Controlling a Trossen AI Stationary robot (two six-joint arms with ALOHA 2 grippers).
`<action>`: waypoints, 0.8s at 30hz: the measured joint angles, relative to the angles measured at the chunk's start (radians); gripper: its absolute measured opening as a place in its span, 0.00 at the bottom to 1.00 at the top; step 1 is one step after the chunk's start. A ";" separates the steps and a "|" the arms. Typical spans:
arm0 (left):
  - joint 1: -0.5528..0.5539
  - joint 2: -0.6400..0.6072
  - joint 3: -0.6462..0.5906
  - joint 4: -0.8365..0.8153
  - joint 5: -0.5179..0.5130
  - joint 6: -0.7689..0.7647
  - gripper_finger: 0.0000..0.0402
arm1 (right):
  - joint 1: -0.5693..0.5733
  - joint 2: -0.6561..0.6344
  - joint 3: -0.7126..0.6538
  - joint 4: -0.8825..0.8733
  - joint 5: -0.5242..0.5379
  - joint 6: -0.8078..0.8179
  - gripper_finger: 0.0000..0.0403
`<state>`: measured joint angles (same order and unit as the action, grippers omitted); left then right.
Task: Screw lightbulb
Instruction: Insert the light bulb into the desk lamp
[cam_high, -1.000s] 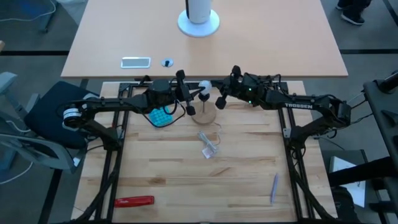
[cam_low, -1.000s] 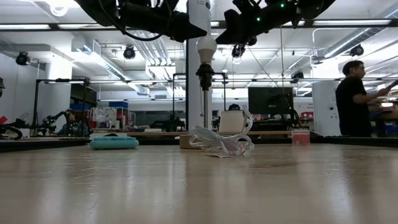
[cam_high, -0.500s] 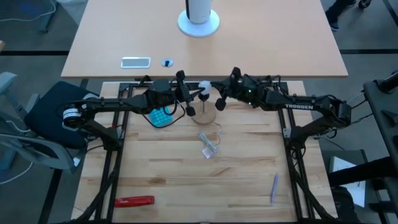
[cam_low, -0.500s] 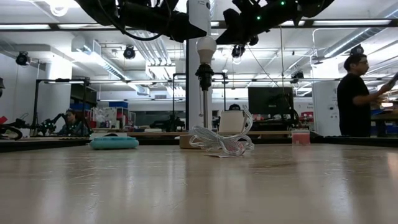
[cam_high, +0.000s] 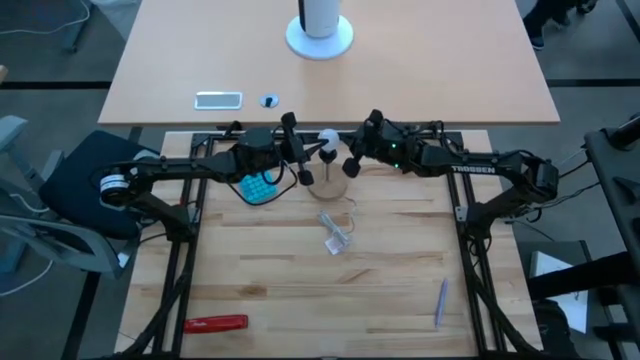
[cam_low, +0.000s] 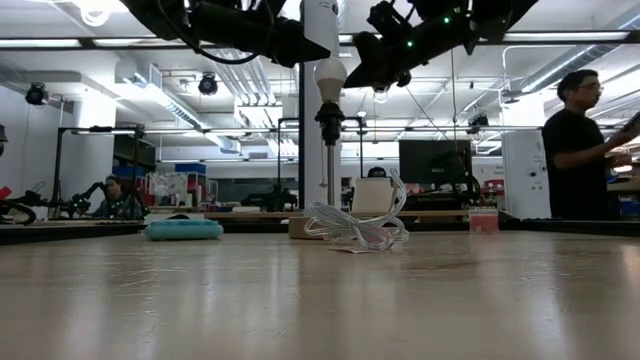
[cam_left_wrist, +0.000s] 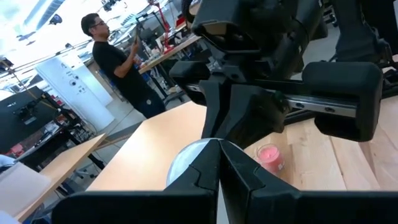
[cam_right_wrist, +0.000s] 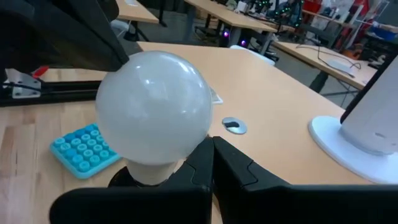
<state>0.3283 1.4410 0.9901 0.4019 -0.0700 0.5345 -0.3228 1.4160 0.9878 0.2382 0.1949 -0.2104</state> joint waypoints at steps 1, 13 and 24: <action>0.000 0.000 0.000 0.000 0.000 0.005 0.00 | 0.000 -0.003 0.000 -0.001 0.001 0.000 0.00; 0.002 0.000 0.000 -0.001 0.001 0.007 0.00 | 0.029 -0.028 0.000 -0.011 0.009 0.022 0.00; 0.002 0.000 0.000 0.000 0.001 0.007 0.00 | 0.049 -0.030 0.000 -0.024 0.005 0.027 0.00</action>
<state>0.3302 1.4414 0.9897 0.4015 -0.0689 0.5415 -0.2738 1.3861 0.9874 0.2140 0.1997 -0.1829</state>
